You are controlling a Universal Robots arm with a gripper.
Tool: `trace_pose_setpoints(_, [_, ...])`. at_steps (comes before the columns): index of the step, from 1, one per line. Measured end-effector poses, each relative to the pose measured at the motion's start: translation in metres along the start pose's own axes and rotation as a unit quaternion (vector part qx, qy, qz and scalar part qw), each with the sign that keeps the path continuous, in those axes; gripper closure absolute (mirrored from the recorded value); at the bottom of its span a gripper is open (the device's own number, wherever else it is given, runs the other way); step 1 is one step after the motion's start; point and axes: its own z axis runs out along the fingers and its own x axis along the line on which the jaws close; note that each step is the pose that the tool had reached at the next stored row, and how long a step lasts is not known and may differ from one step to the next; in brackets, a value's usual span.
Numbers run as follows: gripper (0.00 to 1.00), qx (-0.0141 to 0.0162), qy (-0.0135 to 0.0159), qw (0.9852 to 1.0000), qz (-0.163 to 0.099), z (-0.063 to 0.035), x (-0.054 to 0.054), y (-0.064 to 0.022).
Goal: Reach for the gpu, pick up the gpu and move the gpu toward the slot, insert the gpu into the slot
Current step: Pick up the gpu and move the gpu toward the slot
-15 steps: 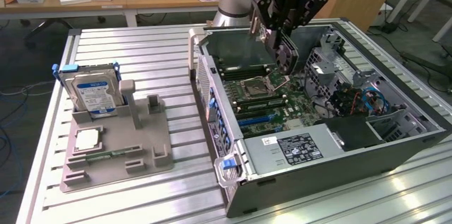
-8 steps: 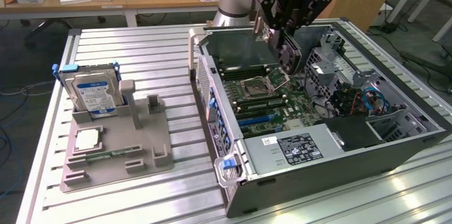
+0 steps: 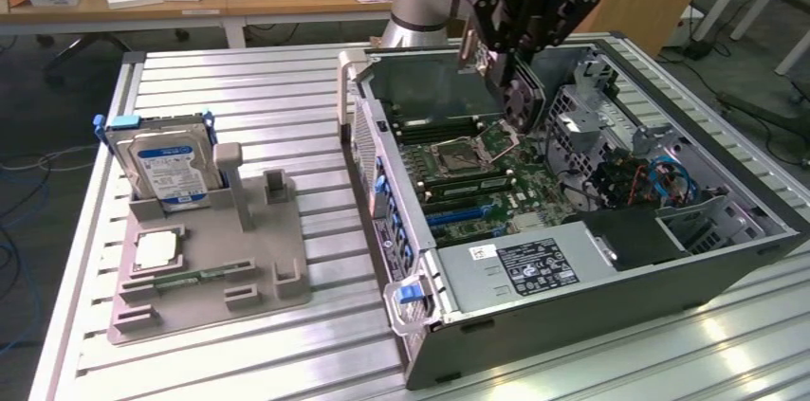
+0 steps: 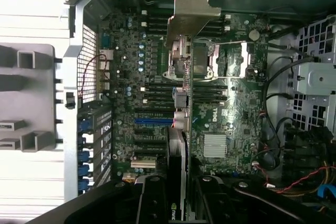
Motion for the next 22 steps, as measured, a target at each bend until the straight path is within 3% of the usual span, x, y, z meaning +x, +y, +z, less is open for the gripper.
trace_pose_setpoints(22, [0.74, 0.0001, 0.0001, 0.9999, 0.010, 0.0002, -0.018, -0.0002])
